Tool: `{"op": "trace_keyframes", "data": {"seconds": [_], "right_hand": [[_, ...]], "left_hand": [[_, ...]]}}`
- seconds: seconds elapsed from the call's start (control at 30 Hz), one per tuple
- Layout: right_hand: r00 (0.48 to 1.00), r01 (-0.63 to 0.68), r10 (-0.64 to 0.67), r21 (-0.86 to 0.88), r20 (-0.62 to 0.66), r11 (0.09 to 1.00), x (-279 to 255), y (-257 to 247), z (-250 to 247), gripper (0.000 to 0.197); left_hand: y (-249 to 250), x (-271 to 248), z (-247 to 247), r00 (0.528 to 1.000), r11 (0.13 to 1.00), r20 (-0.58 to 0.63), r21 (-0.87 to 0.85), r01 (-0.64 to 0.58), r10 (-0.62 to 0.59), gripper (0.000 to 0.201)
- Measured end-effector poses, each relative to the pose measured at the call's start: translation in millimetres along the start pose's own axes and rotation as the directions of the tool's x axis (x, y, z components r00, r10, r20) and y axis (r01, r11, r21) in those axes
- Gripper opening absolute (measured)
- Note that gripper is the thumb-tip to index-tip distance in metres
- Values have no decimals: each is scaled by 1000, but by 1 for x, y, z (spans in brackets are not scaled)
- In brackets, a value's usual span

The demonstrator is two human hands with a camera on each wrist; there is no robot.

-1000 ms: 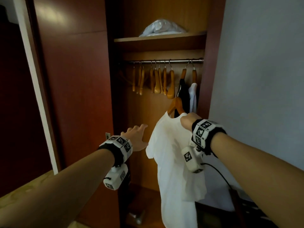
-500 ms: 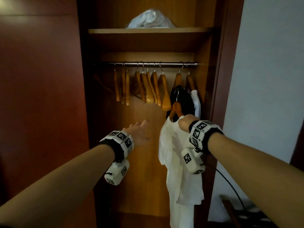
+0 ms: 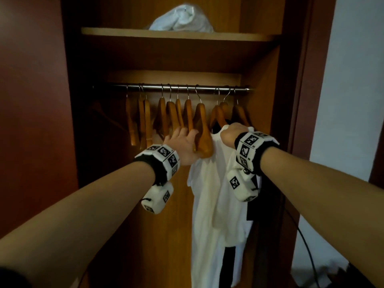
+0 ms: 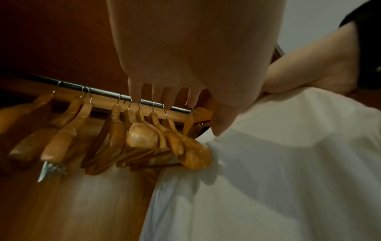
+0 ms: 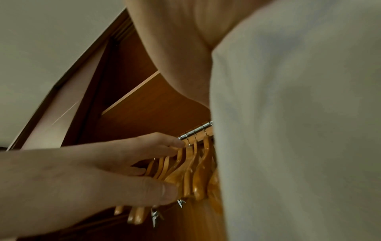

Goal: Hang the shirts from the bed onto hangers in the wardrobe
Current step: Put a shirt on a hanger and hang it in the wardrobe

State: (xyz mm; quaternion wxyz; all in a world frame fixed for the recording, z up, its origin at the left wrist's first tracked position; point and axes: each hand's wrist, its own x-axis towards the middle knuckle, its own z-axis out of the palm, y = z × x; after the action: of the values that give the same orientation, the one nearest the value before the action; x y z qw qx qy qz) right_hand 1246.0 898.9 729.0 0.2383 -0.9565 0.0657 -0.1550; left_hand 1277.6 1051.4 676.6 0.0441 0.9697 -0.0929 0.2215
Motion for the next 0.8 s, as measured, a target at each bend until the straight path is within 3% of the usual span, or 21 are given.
{"op": "trace_keyframes", "data": {"seconds": [0.13,0.43,0.53,0.7,0.8], "right_hand": [[999,46,-45,69,-19,997,45,-14,1,37],[991,130,-131,-100,-5,986,118,-21,16,44],[987,159,-156,-154,30,975,134,-20,28,38],[983,175,-182,-261,-6,949,126,-22,27,52],[949,285,-311,-281,-50,916,115,-39,19,41]], "left_hand": [[-4,40,-10,1000,1000,-2,-13,19,-19,82],[-5,103,9,999,998,5,-37,54,-54,67],[-6,114,15,999,997,1,-60,54,-54,59],[-10,117,24,999,997,11,-50,52,-52,46],[-15,120,22,1000,998,-19,-53,20,-21,46]]}}
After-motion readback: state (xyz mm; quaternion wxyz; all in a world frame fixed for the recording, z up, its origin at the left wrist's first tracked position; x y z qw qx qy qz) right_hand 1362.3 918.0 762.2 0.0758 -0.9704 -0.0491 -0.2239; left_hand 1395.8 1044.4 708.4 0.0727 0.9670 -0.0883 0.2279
